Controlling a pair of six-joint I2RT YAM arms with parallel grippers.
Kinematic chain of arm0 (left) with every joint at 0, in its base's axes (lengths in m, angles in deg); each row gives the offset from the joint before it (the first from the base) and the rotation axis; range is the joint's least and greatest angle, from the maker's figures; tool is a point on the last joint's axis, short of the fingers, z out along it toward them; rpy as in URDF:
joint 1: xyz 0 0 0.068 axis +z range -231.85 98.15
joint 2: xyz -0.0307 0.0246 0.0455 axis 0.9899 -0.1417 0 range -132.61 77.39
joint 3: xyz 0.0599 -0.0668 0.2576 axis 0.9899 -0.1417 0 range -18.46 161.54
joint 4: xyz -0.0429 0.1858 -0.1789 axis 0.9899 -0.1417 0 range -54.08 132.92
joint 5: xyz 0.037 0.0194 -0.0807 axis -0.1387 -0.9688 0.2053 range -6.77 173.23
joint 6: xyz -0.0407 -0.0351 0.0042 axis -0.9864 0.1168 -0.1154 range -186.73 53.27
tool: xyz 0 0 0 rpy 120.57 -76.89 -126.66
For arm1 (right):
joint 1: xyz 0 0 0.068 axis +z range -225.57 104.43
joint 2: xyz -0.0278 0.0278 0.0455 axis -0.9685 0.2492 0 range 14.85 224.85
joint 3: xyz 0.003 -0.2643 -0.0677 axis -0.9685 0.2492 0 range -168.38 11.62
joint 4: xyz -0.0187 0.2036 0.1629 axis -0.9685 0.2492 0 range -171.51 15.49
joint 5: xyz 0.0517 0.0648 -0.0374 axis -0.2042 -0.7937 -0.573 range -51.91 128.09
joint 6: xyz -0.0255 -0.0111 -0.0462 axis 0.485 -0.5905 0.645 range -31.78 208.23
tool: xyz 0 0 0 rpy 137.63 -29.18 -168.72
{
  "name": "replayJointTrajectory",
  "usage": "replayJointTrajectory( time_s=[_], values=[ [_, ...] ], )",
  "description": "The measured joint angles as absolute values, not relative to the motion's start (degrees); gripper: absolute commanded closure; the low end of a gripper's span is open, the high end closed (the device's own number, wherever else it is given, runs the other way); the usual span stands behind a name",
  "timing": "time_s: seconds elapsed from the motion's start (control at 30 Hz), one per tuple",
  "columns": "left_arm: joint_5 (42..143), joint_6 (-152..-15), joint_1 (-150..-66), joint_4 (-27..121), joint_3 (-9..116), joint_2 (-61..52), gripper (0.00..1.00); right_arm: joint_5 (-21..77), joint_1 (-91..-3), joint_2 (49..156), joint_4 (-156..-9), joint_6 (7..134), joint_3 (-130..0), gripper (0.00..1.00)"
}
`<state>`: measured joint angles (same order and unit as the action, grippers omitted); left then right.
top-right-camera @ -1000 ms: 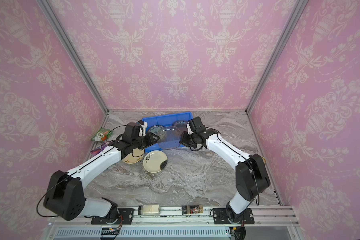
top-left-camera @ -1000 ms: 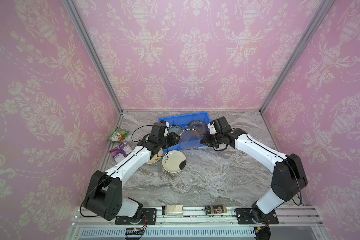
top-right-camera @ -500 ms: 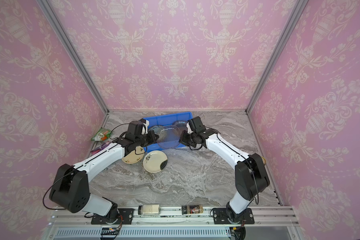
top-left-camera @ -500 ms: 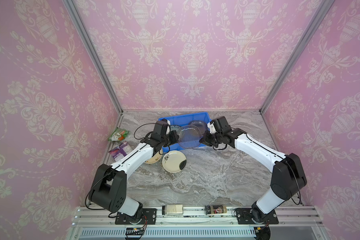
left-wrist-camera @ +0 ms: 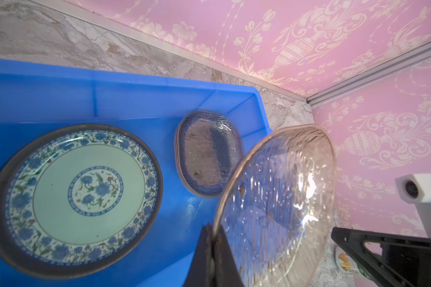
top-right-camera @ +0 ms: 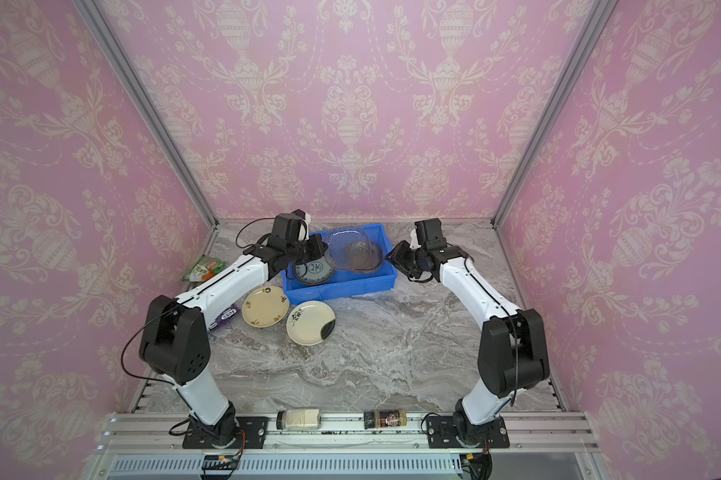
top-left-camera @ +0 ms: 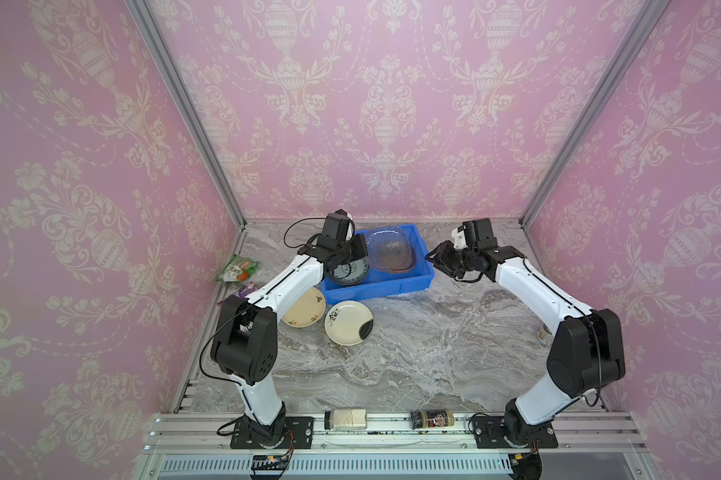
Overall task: Place the plates into the plastic bin on the countertop
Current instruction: 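Lower the pinkish plate into the bin with the left gripper while the right withdraws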
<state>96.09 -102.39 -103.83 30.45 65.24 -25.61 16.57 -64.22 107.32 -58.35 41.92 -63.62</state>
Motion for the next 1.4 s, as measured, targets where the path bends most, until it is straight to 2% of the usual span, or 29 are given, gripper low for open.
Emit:
replayJointTrajectory(
  time_s=[0.33,1.23,1.3,1.4],
  values=[
    [96.18,-100.16,-103.83,24.46,83.62,-43.12,1.00,15.52,-67.26,104.89,-58.25,42.05,-62.20,0.55],
    [96.40,-98.04,-104.86,5.14,112.74,-64.87,1.00,13.36,-68.11,104.89,-58.53,42.12,-59.58,0.56],
    [96.40,-97.63,-104.92,3.67,115.27,-66.35,0.84,13.36,-68.11,104.87,-58.70,42.12,-59.23,0.55],
    [96.40,-97.08,-104.96,2.34,117.70,-67.60,0.72,13.16,-68.11,104.81,-58.79,42.10,-58.53,0.56]
  ],
)
